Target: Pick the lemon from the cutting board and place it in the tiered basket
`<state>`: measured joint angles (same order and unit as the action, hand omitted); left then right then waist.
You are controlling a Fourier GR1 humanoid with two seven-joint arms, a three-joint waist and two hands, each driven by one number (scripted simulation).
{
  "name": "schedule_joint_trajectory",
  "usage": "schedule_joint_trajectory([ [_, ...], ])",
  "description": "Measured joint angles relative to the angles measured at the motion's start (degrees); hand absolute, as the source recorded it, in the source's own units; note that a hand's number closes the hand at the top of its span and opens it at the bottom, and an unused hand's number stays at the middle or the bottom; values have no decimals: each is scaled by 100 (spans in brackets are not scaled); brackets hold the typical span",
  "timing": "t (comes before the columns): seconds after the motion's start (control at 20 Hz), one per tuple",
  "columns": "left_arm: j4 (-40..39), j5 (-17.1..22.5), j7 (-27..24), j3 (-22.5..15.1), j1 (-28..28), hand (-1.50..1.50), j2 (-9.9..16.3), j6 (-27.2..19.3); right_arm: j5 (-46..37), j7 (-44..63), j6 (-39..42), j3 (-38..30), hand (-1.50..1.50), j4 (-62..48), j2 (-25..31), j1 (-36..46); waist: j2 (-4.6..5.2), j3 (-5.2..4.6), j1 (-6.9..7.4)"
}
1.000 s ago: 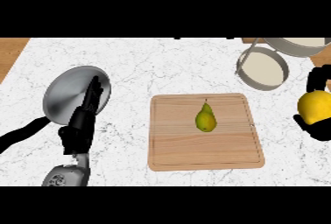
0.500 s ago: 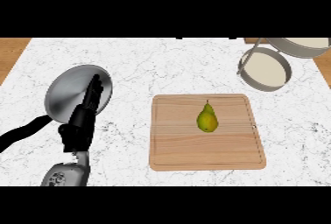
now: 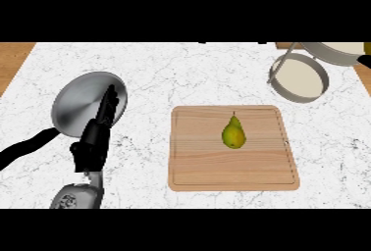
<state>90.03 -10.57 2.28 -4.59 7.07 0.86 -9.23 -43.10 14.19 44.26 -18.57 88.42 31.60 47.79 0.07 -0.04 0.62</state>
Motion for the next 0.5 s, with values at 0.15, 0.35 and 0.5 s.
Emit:
schedule_joint_trajectory([
  [0.15, 17, 52, -52, 50, -15, 0, 46, 61, -263, -212, -418, 172, 150, -635, 175, 274, 8, 0, 21],
  [0.35, -77, 22, -93, -50, 23, 0, -5, -49, -588, -628, -984, 391, 150, -1567, 364, 619, 17, 2, 32],
  [0.5, -140, 119, -125, 57, 55, 0, 61, 33, -841, -944, -1422, 559, 150, -2170, 451, 796, 22, 2, 42],
])
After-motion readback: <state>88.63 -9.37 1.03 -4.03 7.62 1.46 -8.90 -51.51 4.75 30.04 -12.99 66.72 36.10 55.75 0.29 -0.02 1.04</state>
